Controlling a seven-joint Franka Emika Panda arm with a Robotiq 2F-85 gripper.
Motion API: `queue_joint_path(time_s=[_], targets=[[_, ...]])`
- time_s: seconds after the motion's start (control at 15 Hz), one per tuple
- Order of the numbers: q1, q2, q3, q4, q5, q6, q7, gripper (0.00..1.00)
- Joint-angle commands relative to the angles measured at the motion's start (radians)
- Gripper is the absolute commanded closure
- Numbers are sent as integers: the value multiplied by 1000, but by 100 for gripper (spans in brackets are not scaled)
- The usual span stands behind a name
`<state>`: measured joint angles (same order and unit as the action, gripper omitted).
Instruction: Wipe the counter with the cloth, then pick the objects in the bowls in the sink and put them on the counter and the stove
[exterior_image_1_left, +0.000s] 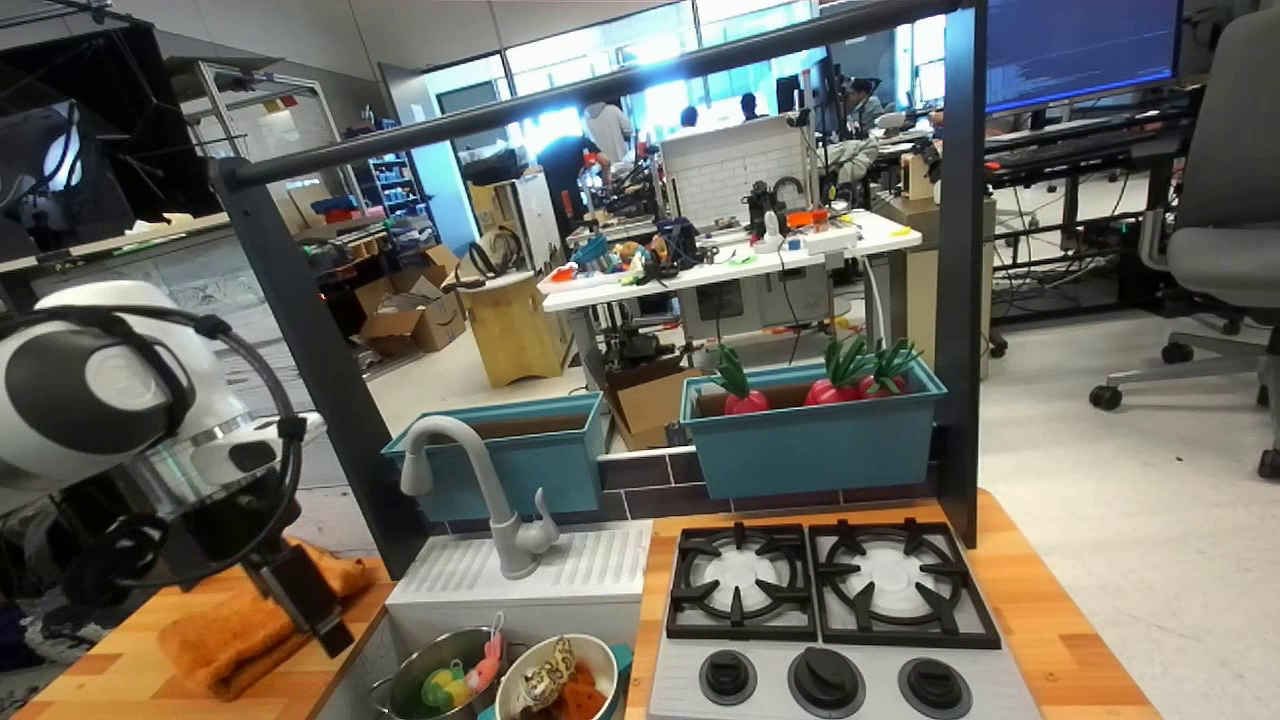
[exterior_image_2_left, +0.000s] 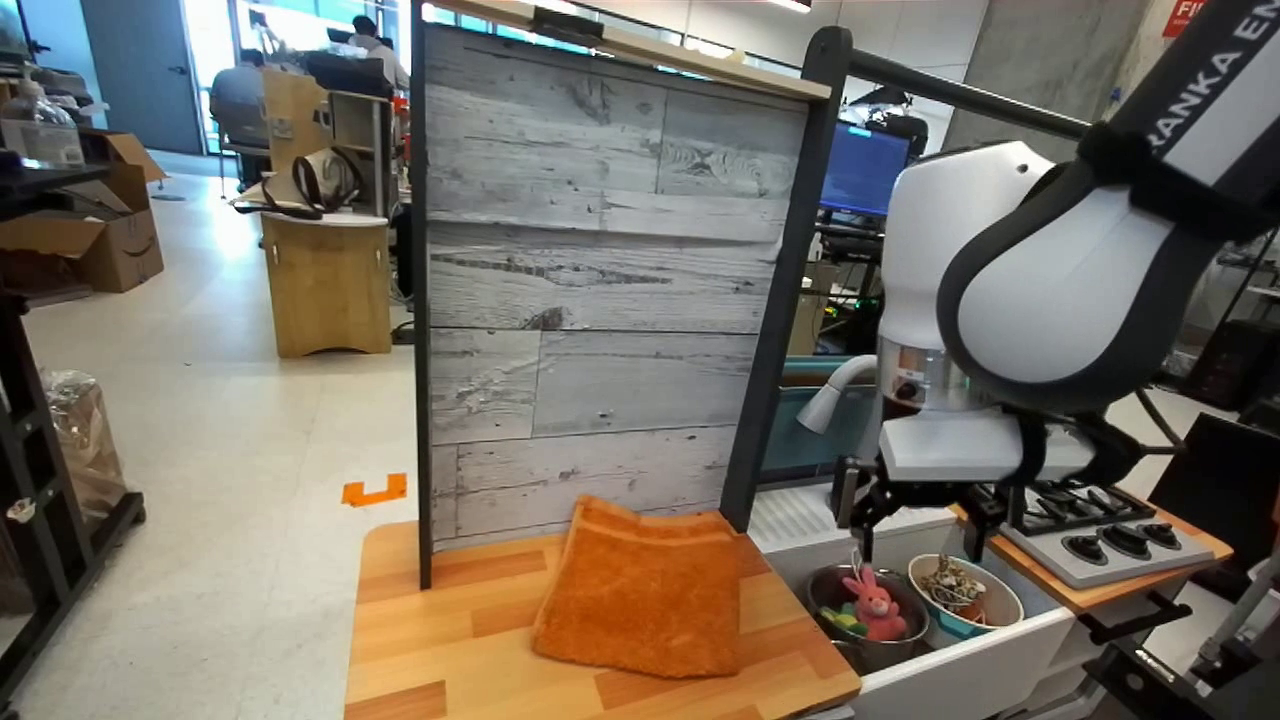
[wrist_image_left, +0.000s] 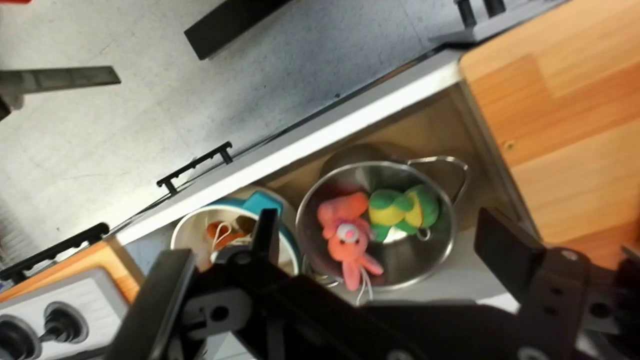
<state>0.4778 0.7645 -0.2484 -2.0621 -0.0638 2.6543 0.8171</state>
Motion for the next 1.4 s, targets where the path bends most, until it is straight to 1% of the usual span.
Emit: queue_joint_path(time_s=[0.0,0.13,0.2,0.33,0.4,0.47,0.67,0.8,0.87,1.07,1.2,1.33], targets=[[-35,-11,9,6,-26,-7,0,0],[-79,-25,20,7,-20,-9,-40,0],[-88,-26,24,7,-19,-9,-47,0],[-49,56,-22,81,-68,3,-11,0],[-42,96,-44,127,-92,-18,7,0],[-44,140,-61,178,-110,-36,18,0],[-71,257,-72,321,-116,-100,10,0],[-90,324,-61,406,-109,-152,-7,0],[-103,349,-44,439,-106,-173,-25,1],[-112,409,-22,517,-105,-228,-50,2],[-120,444,-11,564,-102,-261,-63,11],[-125,468,-5,595,-101,-282,-72,14]])
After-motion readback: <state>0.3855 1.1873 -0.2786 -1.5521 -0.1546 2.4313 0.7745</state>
